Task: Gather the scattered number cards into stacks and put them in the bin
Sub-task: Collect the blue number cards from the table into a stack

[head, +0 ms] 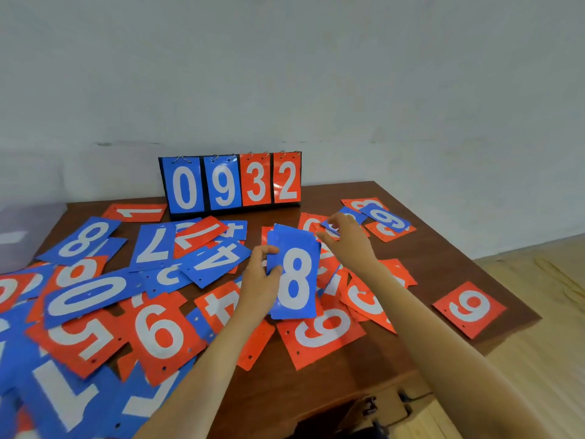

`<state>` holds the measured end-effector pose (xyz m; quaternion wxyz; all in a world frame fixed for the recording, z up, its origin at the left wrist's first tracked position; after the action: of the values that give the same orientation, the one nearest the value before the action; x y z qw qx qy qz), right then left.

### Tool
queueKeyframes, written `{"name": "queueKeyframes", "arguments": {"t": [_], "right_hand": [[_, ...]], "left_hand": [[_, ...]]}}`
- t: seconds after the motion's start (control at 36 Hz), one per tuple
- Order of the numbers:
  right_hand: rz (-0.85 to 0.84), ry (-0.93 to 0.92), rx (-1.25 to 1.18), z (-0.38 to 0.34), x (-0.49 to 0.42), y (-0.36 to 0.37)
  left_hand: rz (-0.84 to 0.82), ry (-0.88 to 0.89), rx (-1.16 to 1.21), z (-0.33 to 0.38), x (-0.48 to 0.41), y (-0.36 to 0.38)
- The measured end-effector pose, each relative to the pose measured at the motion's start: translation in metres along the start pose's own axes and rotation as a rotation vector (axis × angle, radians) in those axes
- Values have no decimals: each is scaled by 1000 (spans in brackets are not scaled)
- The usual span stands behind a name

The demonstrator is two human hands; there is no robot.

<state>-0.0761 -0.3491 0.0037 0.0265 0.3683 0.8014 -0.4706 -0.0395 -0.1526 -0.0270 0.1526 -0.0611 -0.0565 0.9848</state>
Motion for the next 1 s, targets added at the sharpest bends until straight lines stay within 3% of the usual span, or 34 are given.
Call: {"name": "queueKeyframes", "arguments": {"t": [0.14,0.44,0.72,0.86,1.0], "right_hand": [[-156,120,198,47,-46,29],[-348,157,412,81,-97,71],[-330,-85,735,65,-89,71],[-180,-45,538,47,-81,43],[128,2,-74,25,-40,-5]], "left_hand": [[53,-15,-30,-3,-29,4],[59,-73,-47,-12,-64,12],[56,-114,-22,-15,-58,12],[66,-76,-10,-4,-47,4],[105,-38,-13,4,-33,-7]]}}
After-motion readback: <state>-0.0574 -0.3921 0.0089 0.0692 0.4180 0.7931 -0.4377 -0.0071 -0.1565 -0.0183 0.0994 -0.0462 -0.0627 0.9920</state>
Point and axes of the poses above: each hand's wrist, its own x-axis away from the middle knuckle, its own y-axis out of the palm, z = x × y, the point moved 2 cm from there along -x, towards the middle knuckle, and after that the axes turned 7 degrees about z, right-handed, at the moved point
